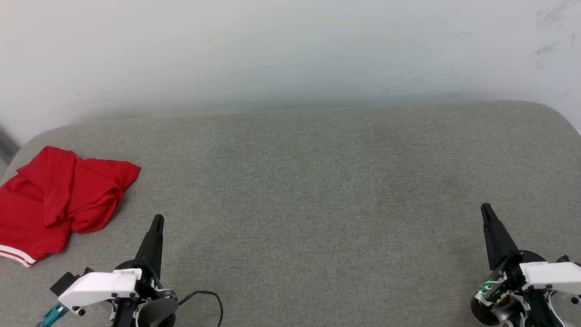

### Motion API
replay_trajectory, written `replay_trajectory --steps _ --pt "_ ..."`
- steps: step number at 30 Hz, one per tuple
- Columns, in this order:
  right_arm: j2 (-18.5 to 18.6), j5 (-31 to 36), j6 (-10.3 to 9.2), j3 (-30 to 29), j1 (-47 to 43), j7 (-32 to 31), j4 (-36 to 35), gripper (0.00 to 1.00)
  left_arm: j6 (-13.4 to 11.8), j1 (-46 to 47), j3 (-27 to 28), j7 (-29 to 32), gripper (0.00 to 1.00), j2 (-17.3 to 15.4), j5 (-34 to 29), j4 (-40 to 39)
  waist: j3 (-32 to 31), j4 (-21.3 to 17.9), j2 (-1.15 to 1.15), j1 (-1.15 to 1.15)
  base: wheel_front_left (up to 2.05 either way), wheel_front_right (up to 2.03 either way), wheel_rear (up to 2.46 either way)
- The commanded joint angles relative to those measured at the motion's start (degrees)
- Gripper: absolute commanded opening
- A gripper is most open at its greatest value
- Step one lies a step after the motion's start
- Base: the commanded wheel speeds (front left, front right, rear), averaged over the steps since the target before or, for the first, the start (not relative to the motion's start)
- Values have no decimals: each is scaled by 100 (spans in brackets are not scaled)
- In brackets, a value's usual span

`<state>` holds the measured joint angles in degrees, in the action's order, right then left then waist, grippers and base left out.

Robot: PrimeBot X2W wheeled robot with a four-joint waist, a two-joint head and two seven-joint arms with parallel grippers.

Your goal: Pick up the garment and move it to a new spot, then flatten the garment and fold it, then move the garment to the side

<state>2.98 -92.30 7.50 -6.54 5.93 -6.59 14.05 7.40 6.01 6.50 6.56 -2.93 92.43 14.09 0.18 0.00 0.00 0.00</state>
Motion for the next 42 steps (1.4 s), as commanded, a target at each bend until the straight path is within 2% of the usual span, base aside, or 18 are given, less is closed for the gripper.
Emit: replay_trajectory --steps 1,42 --pt "-21 -23 -1 0 59 -4 1 0 17 52 14 15 0 8 -12 4 0 0 0 0 0 0 0" --pt "-21 -23 -2 0 59 -4 1 0 17 52 10 12 0 8 -9 3 0 0 0 0 0 0 0"
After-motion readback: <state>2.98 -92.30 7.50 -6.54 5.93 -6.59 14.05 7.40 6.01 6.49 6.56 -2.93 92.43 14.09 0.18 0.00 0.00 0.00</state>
